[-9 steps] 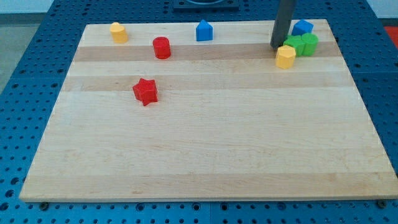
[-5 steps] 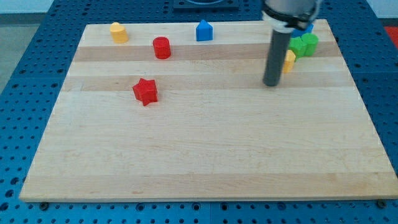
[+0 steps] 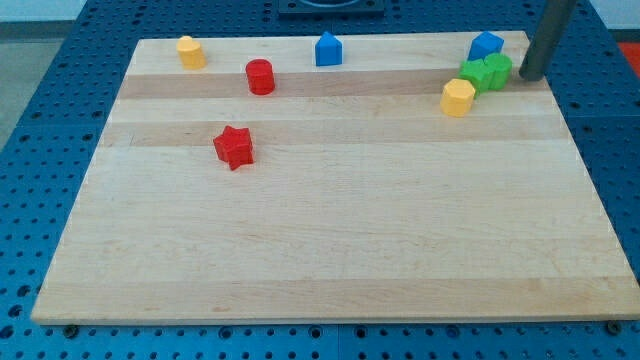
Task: Push the green circle green star and yellow hexagon slightly left
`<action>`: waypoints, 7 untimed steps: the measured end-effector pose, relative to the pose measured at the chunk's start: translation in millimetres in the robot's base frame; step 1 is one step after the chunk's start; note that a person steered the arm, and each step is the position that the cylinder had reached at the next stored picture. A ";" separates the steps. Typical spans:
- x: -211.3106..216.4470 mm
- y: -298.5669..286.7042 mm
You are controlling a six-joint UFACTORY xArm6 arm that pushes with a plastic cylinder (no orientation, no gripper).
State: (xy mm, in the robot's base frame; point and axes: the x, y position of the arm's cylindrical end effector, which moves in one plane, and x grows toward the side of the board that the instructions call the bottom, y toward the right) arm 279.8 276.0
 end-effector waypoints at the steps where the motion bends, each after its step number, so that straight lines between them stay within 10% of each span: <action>1: -10.0 -0.7; 7: 4.6 -71.4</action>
